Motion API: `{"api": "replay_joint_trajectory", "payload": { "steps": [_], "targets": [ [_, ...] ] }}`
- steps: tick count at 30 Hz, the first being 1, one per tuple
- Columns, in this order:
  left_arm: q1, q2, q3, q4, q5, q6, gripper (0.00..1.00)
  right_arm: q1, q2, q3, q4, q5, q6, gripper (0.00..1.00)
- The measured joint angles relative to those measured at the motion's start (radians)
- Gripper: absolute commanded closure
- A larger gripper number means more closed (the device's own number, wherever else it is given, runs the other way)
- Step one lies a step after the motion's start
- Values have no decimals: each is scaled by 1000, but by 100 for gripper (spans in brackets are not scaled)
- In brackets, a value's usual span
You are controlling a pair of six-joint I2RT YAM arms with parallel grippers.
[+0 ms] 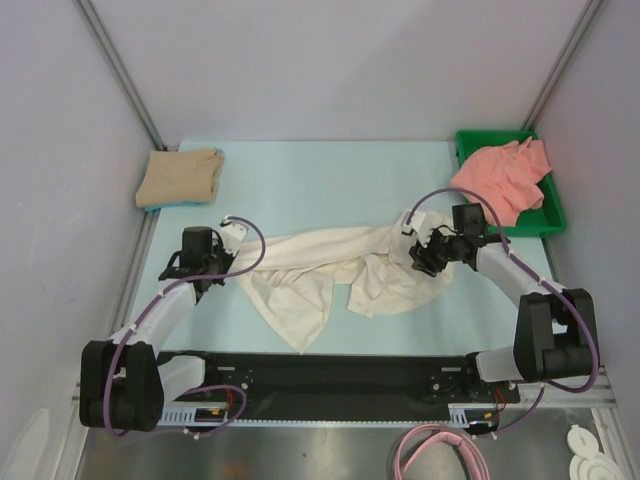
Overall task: Fold and stack the t-shirts
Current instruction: Flatten the tshirt out
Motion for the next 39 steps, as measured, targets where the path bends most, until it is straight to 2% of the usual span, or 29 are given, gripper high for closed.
{"api": "replay_joint_trajectory", "payload": {
  "steps": [8, 16, 20, 24, 26, 33, 39],
  "targets": [
    [0, 0, 0, 2, 0, 0, 100, 151, 13, 3, 48, 43, 26, 46],
    [0, 0, 0, 2, 0, 0, 100, 211, 77, 3, 145, 148, 63, 45],
    [0, 0, 0, 2, 0, 0, 100, 248, 99, 1, 236, 238, 82, 59],
    [0, 0, 0, 2, 0, 0, 100, 274, 112, -3, 301, 301, 94, 94],
    [0, 0, 0, 2, 0, 0, 99, 279, 114, -3, 315, 323, 98, 99],
    [0, -11, -2, 3, 1, -1, 100, 243, 13, 10, 270, 352, 98, 100],
    [0, -70, -19, 7, 2, 2, 100, 147, -161, 188, 165, 352, 107, 100]
  ]
}}
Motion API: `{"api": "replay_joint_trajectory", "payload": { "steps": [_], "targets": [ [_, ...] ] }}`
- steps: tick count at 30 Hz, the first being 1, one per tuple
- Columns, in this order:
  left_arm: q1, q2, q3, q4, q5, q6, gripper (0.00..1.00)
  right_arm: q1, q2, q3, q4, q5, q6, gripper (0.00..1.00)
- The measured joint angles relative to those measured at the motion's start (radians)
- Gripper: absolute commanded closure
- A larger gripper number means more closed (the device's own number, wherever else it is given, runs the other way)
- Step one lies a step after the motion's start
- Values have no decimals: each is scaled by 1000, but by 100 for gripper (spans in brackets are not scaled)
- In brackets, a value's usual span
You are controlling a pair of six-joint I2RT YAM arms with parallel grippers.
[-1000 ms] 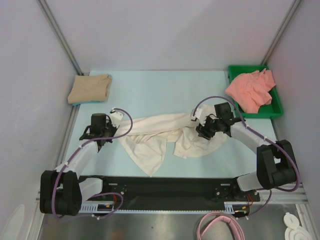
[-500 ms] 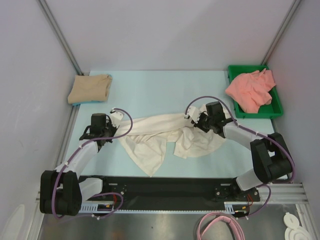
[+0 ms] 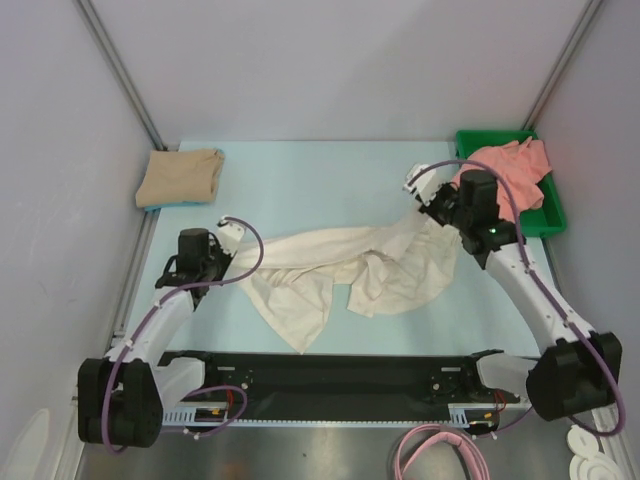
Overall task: Fold and stack the t-shirts
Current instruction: Flatten the tshirt out
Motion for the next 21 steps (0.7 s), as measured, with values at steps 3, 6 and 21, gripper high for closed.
{"api": "replay_joint_trajectory", "payload": {
  "steps": [3, 6, 21],
  "targets": [
    [0, -78, 0, -11, 0, 6, 100, -24, -87, 76, -30, -3, 6, 100],
    [0, -179, 10, -38, 0, 14, 100, -37, -164, 110, -52, -7, 16, 100],
    [0, -410, 353, -229, 66, 35, 100, -67, -312, 198, -140, 96, 114, 100]
  ]
}}
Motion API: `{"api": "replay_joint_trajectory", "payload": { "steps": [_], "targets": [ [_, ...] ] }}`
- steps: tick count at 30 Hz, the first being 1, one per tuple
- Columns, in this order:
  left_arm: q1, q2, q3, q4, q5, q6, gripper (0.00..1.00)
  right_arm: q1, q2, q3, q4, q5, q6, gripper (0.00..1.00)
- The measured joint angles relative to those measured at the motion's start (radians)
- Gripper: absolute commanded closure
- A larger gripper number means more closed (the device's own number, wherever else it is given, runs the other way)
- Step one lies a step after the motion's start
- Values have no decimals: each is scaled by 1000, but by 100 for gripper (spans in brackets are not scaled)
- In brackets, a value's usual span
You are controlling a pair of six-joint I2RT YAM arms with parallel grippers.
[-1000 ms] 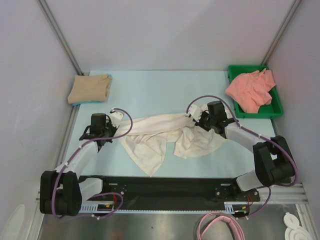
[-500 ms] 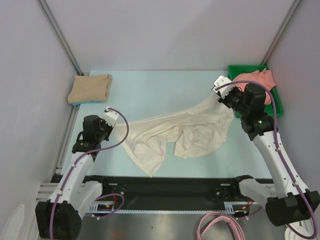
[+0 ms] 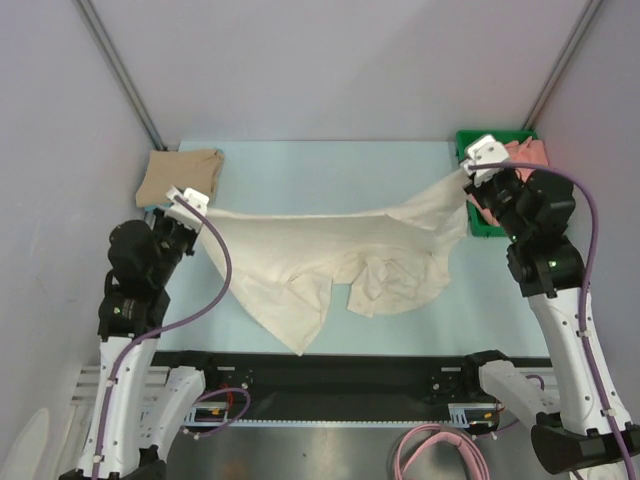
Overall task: Fold and stack the t-shirts
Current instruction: Flatten the tshirt out
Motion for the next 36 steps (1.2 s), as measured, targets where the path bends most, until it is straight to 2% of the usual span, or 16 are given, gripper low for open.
{"api": "replay_joint_trajectory", "payload": {
  "steps": [4, 9, 17, 22, 28, 32, 36],
  "targets": [
    [0, 83, 190, -6, 13, -4, 100, -21, 32, 146, 13, 47, 80, 100],
    [0, 127, 350, -58, 28, -14, 99, -55, 56, 332, 23, 58, 188, 100],
    [0, 40, 498, -131, 56, -29, 100, -82, 34, 504, -25, 57, 314, 100],
    [0, -34, 639, -195, 80, -36, 100, -84, -51, 576, -95, 38, 319, 100],
    [0, -64, 838, -231, 88, -36, 100, -85, -104, 857, -168, 11, 289, 100],
    [0, -71, 916, -251, 87, -35, 100, -86, -124, 1012, -175, 6, 261, 100],
    [0, -71, 913, -261, 77, -29, 100, -88, -140, 1020, -177, 0, 240, 100]
  ]
}}
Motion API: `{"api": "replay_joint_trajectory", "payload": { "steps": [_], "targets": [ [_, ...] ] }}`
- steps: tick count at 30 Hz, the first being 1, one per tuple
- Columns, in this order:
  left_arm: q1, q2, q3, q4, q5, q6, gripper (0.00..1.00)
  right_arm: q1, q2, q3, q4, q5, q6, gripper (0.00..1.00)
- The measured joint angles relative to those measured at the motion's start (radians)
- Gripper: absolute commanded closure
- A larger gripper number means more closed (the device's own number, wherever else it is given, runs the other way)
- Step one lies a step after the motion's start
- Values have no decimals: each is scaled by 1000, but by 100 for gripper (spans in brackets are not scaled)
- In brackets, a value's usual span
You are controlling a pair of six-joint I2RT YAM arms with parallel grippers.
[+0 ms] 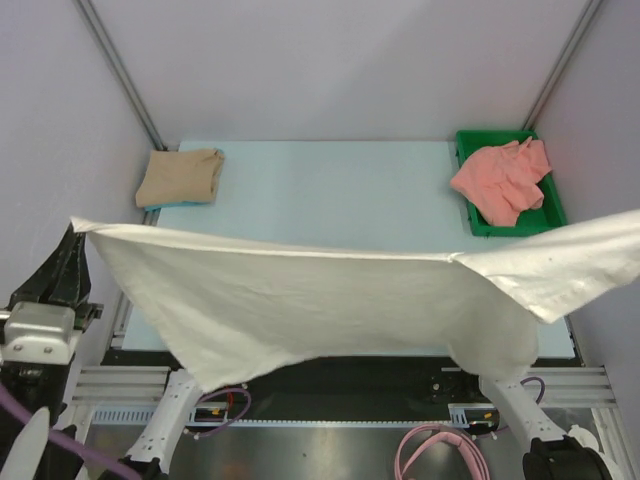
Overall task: Fold and stack the t-shirts
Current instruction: Flatten the tshirt out
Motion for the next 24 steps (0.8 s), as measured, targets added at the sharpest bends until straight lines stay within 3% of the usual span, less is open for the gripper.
{"api": "replay_joint_trajectory", "payload": {
  "steps": [5, 13, 18, 24],
  "targets": [
    [0, -3, -154, 36, -36, 19, 99, 0, -11, -211, 36, -12, -21, 100],
    [0, 52, -681, 187, -79, 57, 100, -2, 11, -926, 224, -19, -89, 100],
    [1, 235, -984, 367, -108, 89, 100, -11, 209, -1161, 322, -22, -115, 100],
    [1, 516, -1065, 569, -143, 120, 100, -12, 499, -1271, 562, 1, -156, 100]
  ]
}}
